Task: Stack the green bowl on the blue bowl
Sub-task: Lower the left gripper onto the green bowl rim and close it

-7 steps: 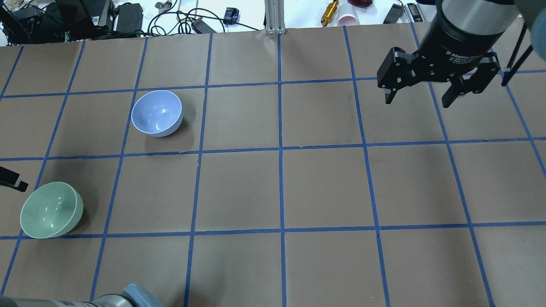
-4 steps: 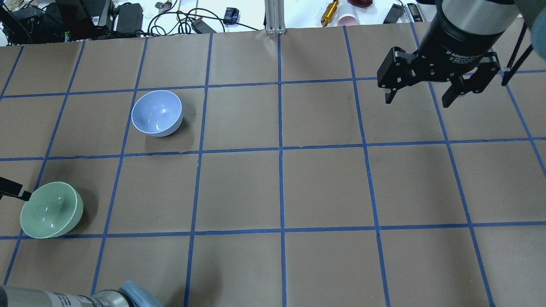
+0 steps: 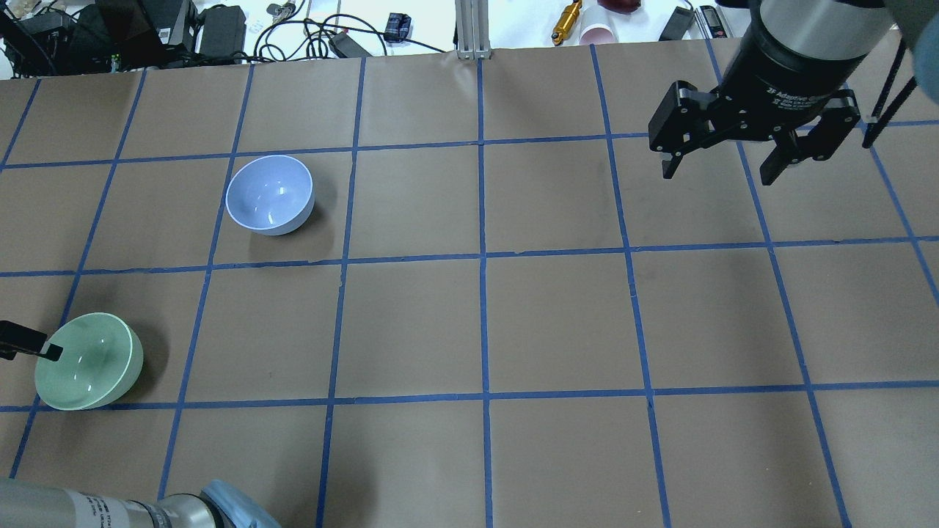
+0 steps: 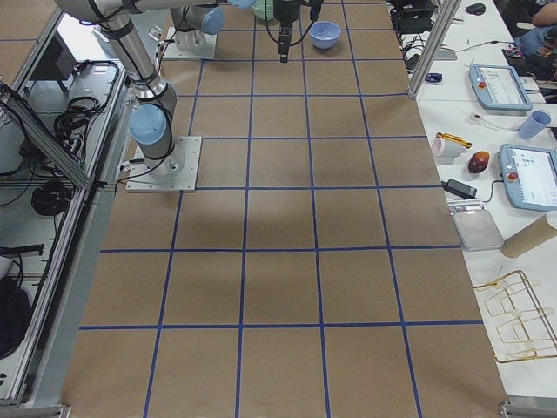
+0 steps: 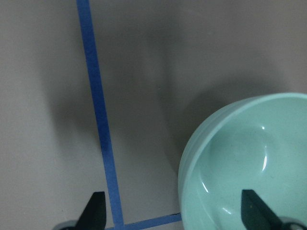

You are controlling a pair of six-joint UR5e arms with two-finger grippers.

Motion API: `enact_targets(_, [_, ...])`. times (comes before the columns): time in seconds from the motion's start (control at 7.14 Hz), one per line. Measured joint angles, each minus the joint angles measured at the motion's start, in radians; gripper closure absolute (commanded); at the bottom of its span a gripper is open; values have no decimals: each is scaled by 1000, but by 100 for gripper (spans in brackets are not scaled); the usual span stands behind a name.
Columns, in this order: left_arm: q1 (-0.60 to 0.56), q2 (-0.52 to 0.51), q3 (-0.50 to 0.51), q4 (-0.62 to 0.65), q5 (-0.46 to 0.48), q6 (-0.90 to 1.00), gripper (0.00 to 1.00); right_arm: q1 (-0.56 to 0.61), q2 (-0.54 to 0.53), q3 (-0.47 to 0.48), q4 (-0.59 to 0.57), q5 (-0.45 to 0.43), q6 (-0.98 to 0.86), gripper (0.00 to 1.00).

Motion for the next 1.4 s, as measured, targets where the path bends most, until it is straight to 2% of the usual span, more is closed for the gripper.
enact_targets(0.42, [2,-2,-77,116,-1,4,0,0,0,0,0,0,0,0])
enact_targets(1.12, [2,-8,-115,136,-4,2,1,0,0,1,0,0,0,0])
enact_targets(1.26, [3,-12,-116,140,-3,1,23,0,0,1,0,0,0,0])
enact_targets(1.4, [3,-17,-117,142,-3,0,55,0,0,1,0,0,0,0])
